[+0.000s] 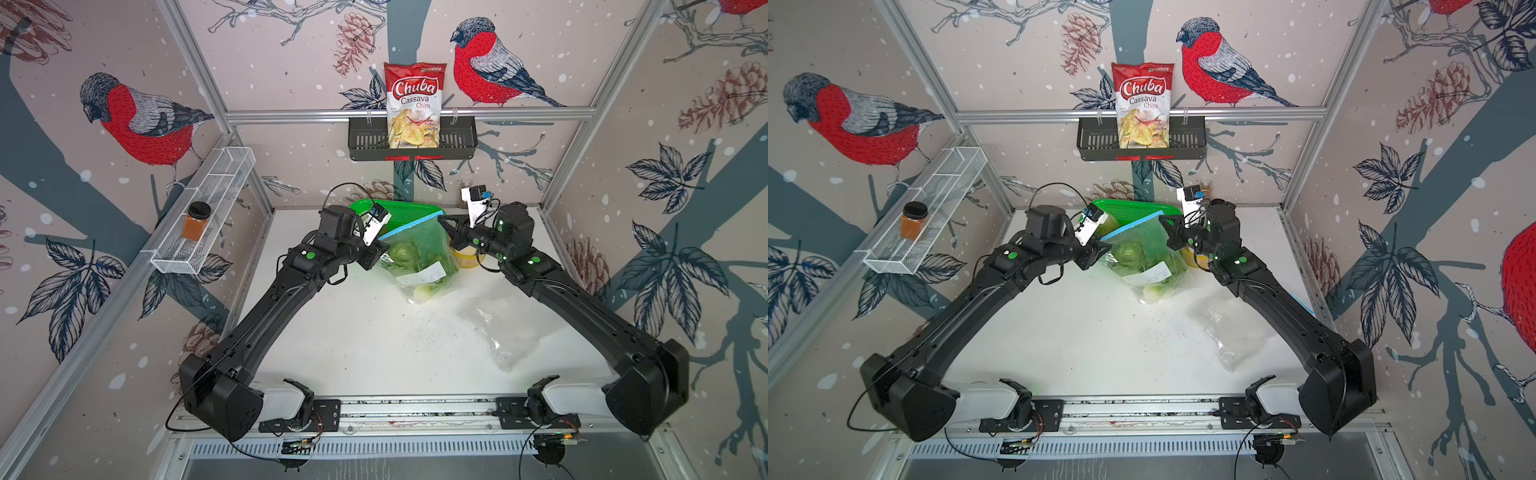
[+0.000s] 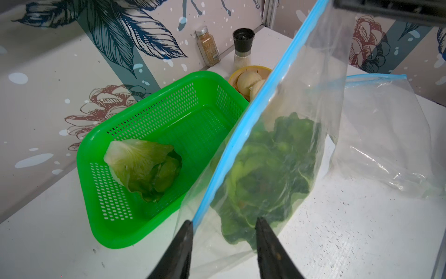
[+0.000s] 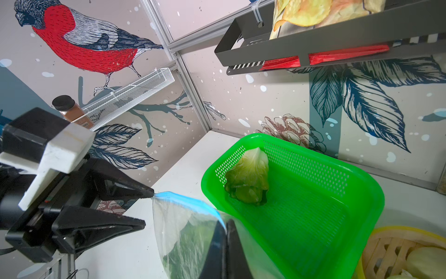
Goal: Put the chinese cabbages into a zipper bag and zip it
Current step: Place the zipper food storage bag at the center of the board.
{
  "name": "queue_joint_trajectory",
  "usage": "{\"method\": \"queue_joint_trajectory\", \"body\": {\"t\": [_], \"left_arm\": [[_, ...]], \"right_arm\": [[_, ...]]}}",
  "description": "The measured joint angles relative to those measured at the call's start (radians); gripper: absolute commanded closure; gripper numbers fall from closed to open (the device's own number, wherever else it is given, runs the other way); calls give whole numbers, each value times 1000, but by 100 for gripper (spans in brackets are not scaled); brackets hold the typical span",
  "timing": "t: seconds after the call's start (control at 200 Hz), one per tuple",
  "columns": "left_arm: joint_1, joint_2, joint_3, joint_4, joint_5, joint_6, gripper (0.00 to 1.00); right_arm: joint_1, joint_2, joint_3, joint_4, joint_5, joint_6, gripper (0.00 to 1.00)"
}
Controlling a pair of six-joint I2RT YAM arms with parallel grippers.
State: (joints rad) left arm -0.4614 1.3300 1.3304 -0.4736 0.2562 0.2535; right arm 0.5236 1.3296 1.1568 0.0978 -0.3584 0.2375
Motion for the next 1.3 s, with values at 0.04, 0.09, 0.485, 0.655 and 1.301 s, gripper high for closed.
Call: {"method": "queue_joint_trajectory", "body": {"t": [0.04, 0.09, 0.485, 0.655, 1.301], "left_arm": [[0, 2, 0, 28, 2, 9, 56], [0, 6, 0, 58, 4, 8, 56], [-1, 182, 145, 79, 161, 40, 63], [-2, 207, 151, 59, 221, 63, 85], [-5, -14, -44, 109, 103, -21, 100]], "right_arm": [[1, 0, 0, 0, -8, -1, 100], [3, 0, 1, 0, -14, -5, 100], [24, 3, 1, 6, -40, -31, 100], [25, 8, 1, 6, -40, -38, 100], [58, 10, 37, -29, -32, -52, 18]]}}
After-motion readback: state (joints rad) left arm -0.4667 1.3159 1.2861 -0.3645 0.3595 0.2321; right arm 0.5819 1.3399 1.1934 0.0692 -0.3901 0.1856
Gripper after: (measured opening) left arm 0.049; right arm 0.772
